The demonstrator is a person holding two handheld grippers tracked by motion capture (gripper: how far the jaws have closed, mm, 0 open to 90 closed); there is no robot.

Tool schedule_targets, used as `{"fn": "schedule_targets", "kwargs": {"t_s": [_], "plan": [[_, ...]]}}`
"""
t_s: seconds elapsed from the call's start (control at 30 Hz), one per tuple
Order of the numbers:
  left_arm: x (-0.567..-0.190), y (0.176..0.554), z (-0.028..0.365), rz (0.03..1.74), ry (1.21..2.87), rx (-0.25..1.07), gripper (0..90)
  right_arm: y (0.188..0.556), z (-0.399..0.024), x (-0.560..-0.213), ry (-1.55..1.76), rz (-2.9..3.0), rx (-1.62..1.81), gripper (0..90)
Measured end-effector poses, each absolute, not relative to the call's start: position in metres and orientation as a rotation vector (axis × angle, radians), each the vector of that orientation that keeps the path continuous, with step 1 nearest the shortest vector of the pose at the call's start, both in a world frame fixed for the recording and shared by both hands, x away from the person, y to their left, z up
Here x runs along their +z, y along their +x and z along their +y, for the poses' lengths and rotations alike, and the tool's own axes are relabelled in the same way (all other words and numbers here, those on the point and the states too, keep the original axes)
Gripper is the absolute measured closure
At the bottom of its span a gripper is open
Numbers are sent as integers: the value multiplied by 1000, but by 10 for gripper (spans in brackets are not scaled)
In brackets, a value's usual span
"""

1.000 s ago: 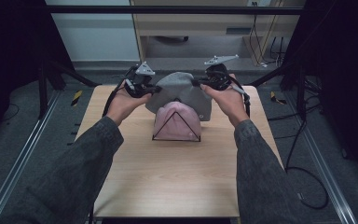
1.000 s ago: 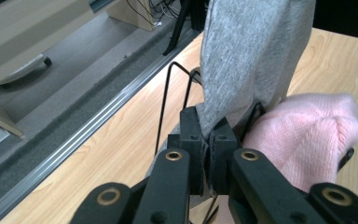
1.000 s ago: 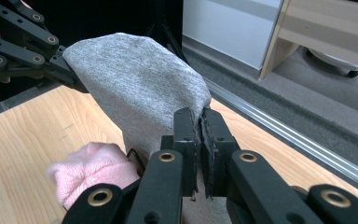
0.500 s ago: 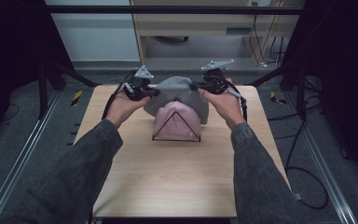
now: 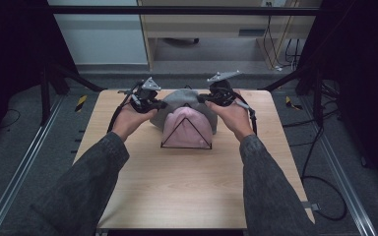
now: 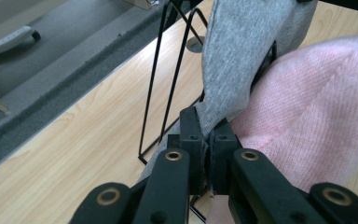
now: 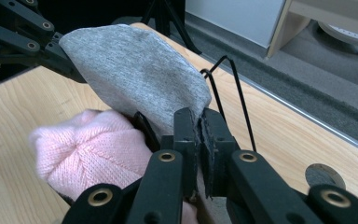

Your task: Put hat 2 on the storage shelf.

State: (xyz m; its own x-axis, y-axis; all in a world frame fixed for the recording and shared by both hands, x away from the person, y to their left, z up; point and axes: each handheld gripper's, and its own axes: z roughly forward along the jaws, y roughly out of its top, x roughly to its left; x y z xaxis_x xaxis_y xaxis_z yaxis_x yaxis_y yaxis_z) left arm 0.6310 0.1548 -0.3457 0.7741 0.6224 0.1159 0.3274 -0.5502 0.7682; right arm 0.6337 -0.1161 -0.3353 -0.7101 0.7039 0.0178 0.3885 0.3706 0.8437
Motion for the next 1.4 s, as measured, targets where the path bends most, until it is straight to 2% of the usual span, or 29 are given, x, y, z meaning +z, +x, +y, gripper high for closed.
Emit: {"fn": "schedule_targets", "kwargs": {"t_s": [0.73, 0.83, 1.13, 1.4], "plan": [[-366, 629, 156, 751, 2181, 457, 843, 631, -115, -349, 982, 2314, 1256, 852], [-365, 628, 156, 764, 2175, 481, 769, 630, -115, -350, 989, 2307, 1253, 775], [-360, 618, 157, 780, 2138, 515, 626, 625, -112, -343, 1012, 2263, 1255, 501], [-350, 600, 163, 801, 2133, 545, 402, 621, -109, -333, 1042, 2203, 1252, 352]]}}
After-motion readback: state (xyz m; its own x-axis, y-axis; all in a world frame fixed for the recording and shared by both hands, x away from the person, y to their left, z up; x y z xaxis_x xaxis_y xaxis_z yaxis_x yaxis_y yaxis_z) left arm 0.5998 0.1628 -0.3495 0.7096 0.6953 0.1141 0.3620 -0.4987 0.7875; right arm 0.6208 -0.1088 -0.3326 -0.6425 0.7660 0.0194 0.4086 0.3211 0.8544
